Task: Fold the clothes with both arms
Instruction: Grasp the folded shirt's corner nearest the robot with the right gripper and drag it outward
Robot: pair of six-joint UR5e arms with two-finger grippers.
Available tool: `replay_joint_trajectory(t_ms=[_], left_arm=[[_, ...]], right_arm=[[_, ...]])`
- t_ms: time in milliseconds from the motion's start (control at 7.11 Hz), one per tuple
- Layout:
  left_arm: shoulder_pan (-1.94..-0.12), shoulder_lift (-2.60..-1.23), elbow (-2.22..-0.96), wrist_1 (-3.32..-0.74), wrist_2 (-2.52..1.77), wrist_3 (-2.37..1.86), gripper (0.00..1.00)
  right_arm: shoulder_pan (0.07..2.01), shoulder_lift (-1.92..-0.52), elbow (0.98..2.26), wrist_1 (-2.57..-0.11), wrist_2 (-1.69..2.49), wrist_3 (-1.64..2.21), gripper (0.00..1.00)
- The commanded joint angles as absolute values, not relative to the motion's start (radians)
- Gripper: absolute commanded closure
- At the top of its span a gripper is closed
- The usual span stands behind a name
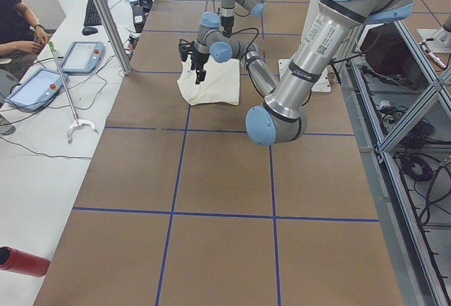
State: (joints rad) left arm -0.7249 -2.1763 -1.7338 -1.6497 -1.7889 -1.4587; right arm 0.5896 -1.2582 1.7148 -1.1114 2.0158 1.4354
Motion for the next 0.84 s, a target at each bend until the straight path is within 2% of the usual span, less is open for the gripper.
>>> replay_joint_trajectory(t_ms=[0, 141, 281, 422, 562, 703], left_arm=[[-0.724, -2.178, -1.75, -1.644, -1.793, -1.479, 0.0], [-0.716, -2.177, -1.75, -1.646, -1.796, -1.482, 0.0], [-0.716, -2.177, -1.752, -1.646, -1.796, -1.482, 0.0], [-0.715, -2.174, -1.752, -1.646, -1.796, -1.482, 0.0], [-0.715, -2.174, -1.75, -1.646, -1.796, -1.482, 0.0], [-0.715, -2.174, -1.75, -1.646, -1.796, -1.482, 0.0]], right_arm=[[0.548, -1.304, 1.74, -1.111, 1.988, 1.439, 0.0], [0.549, -1.307, 1.741, -1.112, 1.988, 1.439, 0.02], [0.549, -1.308, 1.747, -1.112, 1.99, 1.44, 0.15], [0.551, -1.308, 1.747, -1.112, 1.991, 1.439, 0.54], [0.548, -1.315, 1.749, -1.114, 1.991, 1.439, 0.87], [0.546, -1.331, 1.764, -1.114, 1.991, 1.439, 1.0]])
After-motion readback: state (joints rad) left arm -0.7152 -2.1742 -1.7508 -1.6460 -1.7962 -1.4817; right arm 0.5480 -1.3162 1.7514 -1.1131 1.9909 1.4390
